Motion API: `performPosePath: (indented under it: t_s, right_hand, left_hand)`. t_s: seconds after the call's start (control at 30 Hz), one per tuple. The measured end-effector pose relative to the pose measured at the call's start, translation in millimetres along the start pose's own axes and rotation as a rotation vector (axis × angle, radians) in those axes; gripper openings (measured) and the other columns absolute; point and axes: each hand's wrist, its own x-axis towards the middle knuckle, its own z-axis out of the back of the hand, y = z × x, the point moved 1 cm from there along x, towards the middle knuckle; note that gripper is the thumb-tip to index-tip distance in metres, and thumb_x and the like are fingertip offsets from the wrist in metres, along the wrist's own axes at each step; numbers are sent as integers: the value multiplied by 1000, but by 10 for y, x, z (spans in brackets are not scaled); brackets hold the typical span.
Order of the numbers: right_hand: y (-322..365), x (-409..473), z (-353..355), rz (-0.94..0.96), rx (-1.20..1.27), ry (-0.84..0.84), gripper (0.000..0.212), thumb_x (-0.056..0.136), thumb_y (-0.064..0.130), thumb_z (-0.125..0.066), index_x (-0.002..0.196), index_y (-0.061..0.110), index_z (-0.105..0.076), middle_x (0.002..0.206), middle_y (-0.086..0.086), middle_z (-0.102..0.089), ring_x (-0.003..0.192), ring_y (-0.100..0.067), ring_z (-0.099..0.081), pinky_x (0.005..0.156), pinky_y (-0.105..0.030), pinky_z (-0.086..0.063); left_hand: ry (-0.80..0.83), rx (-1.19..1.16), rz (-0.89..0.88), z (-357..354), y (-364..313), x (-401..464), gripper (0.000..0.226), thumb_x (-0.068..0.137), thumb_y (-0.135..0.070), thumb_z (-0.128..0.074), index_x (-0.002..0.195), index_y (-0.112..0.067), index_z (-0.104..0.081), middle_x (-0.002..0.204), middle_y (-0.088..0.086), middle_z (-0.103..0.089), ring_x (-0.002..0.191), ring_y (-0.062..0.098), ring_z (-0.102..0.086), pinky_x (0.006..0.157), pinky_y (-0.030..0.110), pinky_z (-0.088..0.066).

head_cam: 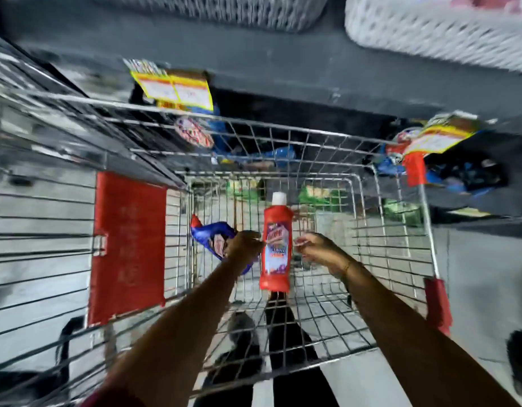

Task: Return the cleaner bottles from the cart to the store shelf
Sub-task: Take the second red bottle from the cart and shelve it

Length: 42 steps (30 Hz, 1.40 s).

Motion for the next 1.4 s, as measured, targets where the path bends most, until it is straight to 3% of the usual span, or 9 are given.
performPosePath:
  t_s: [0.1, 0.17, 0.37, 0.57, 0.7, 0.87, 1.03, 1.13, 1.4]
  right_hand:
    - [-399, 455, -44, -125, 127, 66, 31, 61, -12, -72, 80, 2, -53, 73, -11, -74, 54, -11, -64, 61, -22, -56]
    - [-595, 688, -72, -129, 143, 107, 30, 66, -7, -73, 90, -1, -55, 62, 3, -73, 54, -6, -67, 50, -16, -52]
    - [-745, 828, -152, -132, 142, 116, 30, 82, -10, -59, 89, 19, -60, 82, 7, -72, 75, -12, -66, 67, -26, -53]
    - [-467, 383, -33, -18, 154, 132, 55, 74, 2, -68, 125, -5, -49, 119, -28, -61, 107, -36, -61, 98, -50, -48]
    - [-140, -121, 25, 125, 144, 114, 40, 77, 7, -71, 115, 4, -57, 97, -8, -70, 82, -16, -66, 64, -18, -53]
    - [366, -822, 55, 333, 154, 6, 33, 83, 7, -65, 115, 13, -59, 104, -5, -69, 87, -12, -64, 66, -9, -52]
    - [1117, -1691, 11, 618, 156, -101, 33, 84, 2, -61, 116, 11, -61, 87, 13, -75, 81, 2, -68, 68, -10, -51]
    - [1581, -2244, -5, 790, 197, -129, 32, 84, 9, -61, 116, 13, -61, 92, 13, -75, 88, -2, -68, 76, -18, -56]
    - [2786, -3845, 163, 1187, 235, -250, 26, 88, 9, -57, 113, 9, -63, 101, -1, -75, 90, -14, -69, 80, -25, -55]
  left_hand:
    - [24, 133, 5, -226, 172, 220, 39, 74, -31, -57, 96, 0, -69, 100, 30, -69, 94, 42, -66, 62, 35, -57]
    - [27, 292, -19, -276, 129, 230, 36, 77, -27, -49, 99, -4, -67, 100, 27, -69, 94, 42, -66, 75, 46, -55]
    - [80, 348, 13, -238, 138, 335, 31, 80, -29, -47, 93, -9, -66, 99, 20, -71, 91, 36, -68, 78, 42, -57]
    - [44, 140, -67, -101, 35, 70, 28, 75, -32, -58, 99, -23, -70, 92, -2, -72, 81, 21, -68, 56, 21, -47]
    - [-28, 4, -245, 108, -213, -347, 19, 78, -20, -64, 95, -25, -71, 80, 1, -72, 67, 18, -64, 56, 23, -44]
    - [-121, -76, -486, 534, -709, -1051, 28, 80, -23, -66, 105, -9, -69, 97, 15, -74, 84, 19, -68, 71, 22, -49]
    - [-125, -316, -715, 1080, -1349, -1920, 23, 75, -27, -62, 91, -13, -71, 71, -4, -71, 56, -5, -59, 56, 20, -50]
    - [-73, -444, -829, 1396, -1739, -2481, 5, 78, -25, -67, 82, -26, -69, 66, -10, -68, 59, 8, -59, 58, 27, -52]
    - [-93, -463, -1214, 2092, -2956, -4111, 22, 89, -9, -58, 109, 0, -62, 68, -9, -68, 57, -2, -59, 52, 16, -47]
